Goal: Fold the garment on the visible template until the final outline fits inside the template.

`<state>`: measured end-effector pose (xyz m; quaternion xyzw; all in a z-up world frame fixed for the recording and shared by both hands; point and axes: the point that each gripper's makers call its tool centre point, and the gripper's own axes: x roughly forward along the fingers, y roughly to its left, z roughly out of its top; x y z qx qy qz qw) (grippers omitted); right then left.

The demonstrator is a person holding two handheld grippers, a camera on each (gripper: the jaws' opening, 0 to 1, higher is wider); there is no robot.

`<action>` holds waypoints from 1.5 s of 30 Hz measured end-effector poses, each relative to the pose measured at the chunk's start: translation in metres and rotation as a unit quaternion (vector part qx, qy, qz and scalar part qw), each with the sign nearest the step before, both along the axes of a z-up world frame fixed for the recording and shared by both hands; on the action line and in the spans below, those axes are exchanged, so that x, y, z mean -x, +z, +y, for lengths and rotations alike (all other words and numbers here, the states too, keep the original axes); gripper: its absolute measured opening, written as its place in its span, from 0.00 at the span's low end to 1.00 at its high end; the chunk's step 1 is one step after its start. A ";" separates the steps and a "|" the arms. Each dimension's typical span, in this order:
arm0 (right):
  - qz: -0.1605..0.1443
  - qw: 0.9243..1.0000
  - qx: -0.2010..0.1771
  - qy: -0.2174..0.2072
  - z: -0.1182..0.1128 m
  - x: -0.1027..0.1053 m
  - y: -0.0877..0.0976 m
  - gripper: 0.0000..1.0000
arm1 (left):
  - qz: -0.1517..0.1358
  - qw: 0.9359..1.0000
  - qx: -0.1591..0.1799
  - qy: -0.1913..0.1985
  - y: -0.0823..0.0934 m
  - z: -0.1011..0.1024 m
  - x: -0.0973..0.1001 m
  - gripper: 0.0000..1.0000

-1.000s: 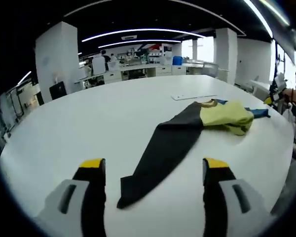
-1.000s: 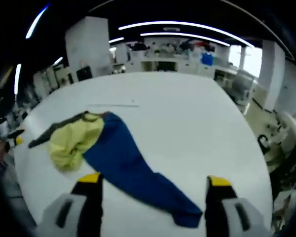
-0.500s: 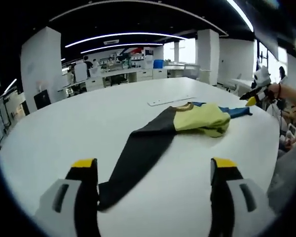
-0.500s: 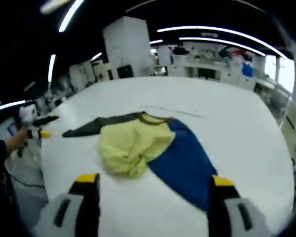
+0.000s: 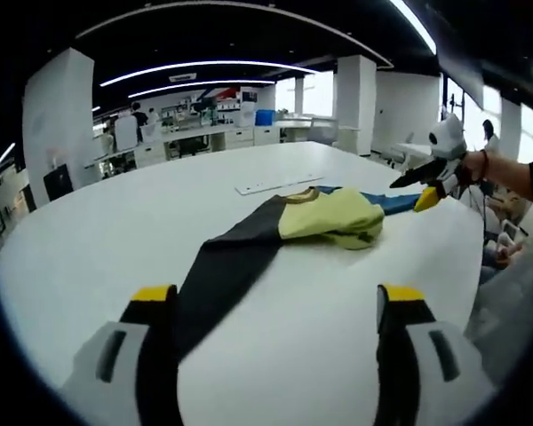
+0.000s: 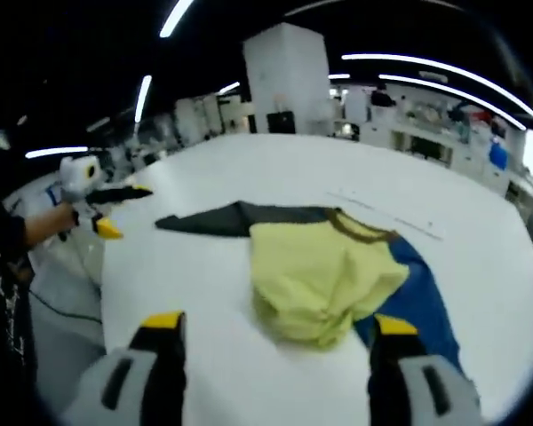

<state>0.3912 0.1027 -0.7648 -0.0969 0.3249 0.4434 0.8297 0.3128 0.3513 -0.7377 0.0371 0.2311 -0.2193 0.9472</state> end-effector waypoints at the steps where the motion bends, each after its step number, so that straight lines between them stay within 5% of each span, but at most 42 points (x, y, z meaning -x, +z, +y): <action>1: -0.003 1.000 0.002 0.005 0.003 0.001 -0.001 0.78 | 0.000 1.000 -0.001 -0.002 0.000 -0.003 0.001 0.89; 16: -0.065 0.994 0.079 0.027 0.036 -0.002 -0.038 0.46 | 0.000 1.000 -0.003 -0.024 -0.004 -0.030 0.014 0.85; 31: -0.024 0.993 0.119 -0.006 0.043 -0.028 -0.085 0.37 | 0.017 1.000 0.001 -0.023 -0.018 -0.031 0.025 0.85; 38: -0.021 0.992 0.118 -0.022 0.036 -0.039 -0.083 0.20 | 0.028 0.999 -0.004 -0.036 -0.027 -0.035 0.039 0.82; 45: 0.012 0.994 0.101 -0.031 0.036 -0.038 -0.074 0.04 | 0.028 0.999 0.001 -0.040 -0.028 -0.041 0.042 0.80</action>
